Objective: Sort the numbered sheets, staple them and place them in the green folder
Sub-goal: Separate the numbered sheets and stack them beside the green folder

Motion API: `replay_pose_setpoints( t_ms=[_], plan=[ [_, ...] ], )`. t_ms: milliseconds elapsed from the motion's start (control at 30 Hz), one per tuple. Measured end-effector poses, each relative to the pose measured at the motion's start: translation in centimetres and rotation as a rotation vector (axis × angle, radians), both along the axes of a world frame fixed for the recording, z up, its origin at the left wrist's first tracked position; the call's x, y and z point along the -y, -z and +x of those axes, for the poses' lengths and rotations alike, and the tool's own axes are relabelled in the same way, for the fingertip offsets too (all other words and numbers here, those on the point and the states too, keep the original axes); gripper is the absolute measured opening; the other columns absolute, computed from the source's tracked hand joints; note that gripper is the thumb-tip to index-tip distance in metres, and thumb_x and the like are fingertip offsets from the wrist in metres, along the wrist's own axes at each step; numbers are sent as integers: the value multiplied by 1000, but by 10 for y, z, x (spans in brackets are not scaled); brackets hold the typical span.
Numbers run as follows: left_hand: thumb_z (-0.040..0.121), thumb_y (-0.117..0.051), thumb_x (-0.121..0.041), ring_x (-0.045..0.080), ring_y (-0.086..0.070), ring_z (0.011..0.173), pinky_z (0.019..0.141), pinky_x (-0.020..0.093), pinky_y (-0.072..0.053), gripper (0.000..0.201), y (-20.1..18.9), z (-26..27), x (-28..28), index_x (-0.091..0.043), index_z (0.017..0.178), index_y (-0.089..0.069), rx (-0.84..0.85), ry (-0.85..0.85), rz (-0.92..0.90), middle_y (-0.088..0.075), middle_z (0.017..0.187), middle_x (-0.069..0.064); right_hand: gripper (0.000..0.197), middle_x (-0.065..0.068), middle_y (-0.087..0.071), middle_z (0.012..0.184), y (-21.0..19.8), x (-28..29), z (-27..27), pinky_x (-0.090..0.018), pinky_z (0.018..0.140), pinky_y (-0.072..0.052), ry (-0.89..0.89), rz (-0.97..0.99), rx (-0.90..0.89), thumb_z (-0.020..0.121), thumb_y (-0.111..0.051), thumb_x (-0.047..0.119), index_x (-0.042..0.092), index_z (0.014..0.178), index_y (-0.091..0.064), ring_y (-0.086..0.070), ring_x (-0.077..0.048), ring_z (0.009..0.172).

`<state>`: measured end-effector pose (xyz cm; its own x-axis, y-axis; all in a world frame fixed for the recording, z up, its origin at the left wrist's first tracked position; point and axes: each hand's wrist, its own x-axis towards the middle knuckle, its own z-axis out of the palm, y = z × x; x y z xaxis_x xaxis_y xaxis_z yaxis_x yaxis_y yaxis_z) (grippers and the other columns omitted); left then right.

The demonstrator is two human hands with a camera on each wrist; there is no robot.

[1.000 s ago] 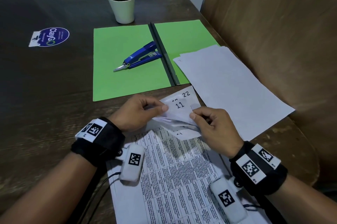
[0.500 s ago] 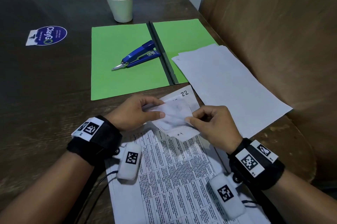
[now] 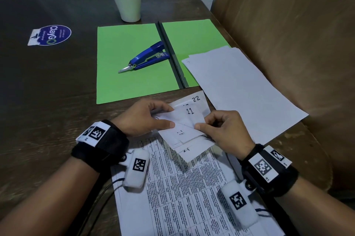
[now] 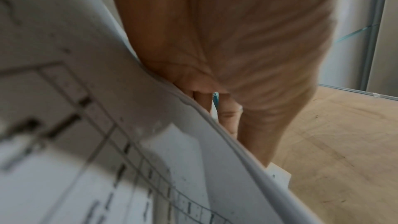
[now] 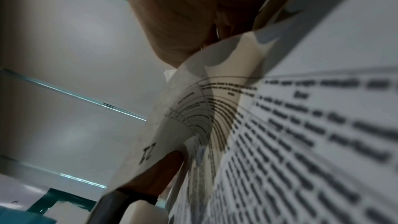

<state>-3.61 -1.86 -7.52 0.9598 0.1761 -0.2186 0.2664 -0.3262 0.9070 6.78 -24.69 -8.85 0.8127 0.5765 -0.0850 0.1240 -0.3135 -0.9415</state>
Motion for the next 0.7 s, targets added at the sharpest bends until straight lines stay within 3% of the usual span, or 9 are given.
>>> replay_pose_setpoints(
  t_ms=[67,233,400,467,567,600,700],
  plan=[
    [77,-85,-15,-5,-69,97,91,14,-51,28,0,0,0,-23,102,-76,0,-13,12,-76,106,-15,25,4,-59,55,1,0,1,-27,55,-44,5,9,-9,78,-84,13,13,62,-65,-52,-12,51],
    [81,-81,-15,8,-73,94,88,19,-56,22,-1,0,0,-17,102,-76,2,16,-44,-78,103,-10,27,-11,-60,57,0,1,-2,-29,56,-45,-48,-23,90,85,-78,17,11,62,-65,-51,-13,53],
    [76,-81,-27,7,-72,99,89,16,-54,28,-2,1,1,-18,102,-78,16,7,-30,-77,105,-12,26,1,-62,57,-2,-2,-4,-27,54,-47,-28,-19,119,77,-85,16,11,60,-66,-53,-10,53],
    [77,-76,-36,5,-73,91,86,19,-55,29,-4,0,3,-19,101,-78,16,6,-43,-78,99,-12,29,4,-60,56,-3,-2,-6,-24,53,-45,-34,-27,144,74,-87,17,11,58,-64,-51,-7,52],
    [94,-62,-34,-8,-61,61,63,7,-44,23,-5,0,5,-18,100,-78,22,0,-17,-73,75,-22,30,6,-59,55,-4,-2,-8,-21,52,-43,-46,-45,163,72,-89,19,12,58,-63,-50,-5,50],
    [96,-60,-31,-9,-59,60,61,5,-42,22,-4,0,5,-17,100,-78,26,1,-15,-73,74,-22,30,6,-59,55,-4,-2,-7,-21,52,-43,-45,-51,163,72,-89,20,12,58,-63,-49,-5,50],
    [94,-65,-23,-5,-67,76,71,6,-46,16,-1,1,3,-15,100,-78,34,-4,-10,-78,88,-14,30,3,-61,57,-4,-2,-5,-25,52,-45,-44,-61,146,70,-89,22,11,61,-64,-51,-7,52]
  ],
)
